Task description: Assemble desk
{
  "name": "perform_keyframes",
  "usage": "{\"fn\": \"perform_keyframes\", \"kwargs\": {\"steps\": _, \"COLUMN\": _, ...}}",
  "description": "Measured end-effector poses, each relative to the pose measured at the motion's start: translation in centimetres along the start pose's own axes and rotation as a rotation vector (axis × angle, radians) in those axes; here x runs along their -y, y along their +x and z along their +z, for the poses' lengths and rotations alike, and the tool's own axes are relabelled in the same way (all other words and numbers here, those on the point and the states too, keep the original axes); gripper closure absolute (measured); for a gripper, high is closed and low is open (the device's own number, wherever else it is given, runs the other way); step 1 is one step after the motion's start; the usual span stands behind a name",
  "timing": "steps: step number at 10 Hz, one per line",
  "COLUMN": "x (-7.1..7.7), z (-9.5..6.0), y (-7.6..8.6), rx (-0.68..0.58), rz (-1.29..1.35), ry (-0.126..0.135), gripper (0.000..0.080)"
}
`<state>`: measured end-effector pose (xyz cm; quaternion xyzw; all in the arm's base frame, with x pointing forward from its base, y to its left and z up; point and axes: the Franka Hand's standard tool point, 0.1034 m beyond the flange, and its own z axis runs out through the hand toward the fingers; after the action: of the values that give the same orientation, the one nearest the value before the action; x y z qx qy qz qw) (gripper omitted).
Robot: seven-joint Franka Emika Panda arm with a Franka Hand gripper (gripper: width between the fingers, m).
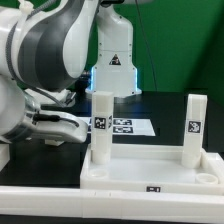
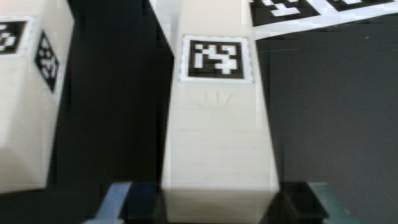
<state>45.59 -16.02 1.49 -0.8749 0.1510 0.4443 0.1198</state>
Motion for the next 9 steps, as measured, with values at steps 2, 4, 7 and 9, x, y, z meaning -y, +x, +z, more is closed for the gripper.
{"fn": "perform_keyframes", "kwargs": {"steps": 2, "x": 0.7, "z": -2.9, "y": -1.2, "rx": -0.032, "rz": -0.024, "ry": -0.010, "gripper": 0.0517}}
{"fn": "perform_keyframes", "kwargs": {"steps": 4, "x": 1.8, "z": -5.5, "y": -2.5, "rx": -0.087, "rz": -0.029, "ry": -0.010, "gripper": 0.0517}}
{"fn": "perform_keyframes", "kwargs": {"steps": 7, "x": 1.6, "z": -5.7, "y": -1.8, "rx": -0.141, "rz": -0.028, "ry": -0.016, "gripper": 0.0515}}
{"fn": "perform_keyframes", "kwargs": {"steps": 9, "x": 1.7, "z": -6.9, "y": -1.2, "rx": -0.266, "rz": -0.035, "ry": -0.030, "gripper": 0.0515}}
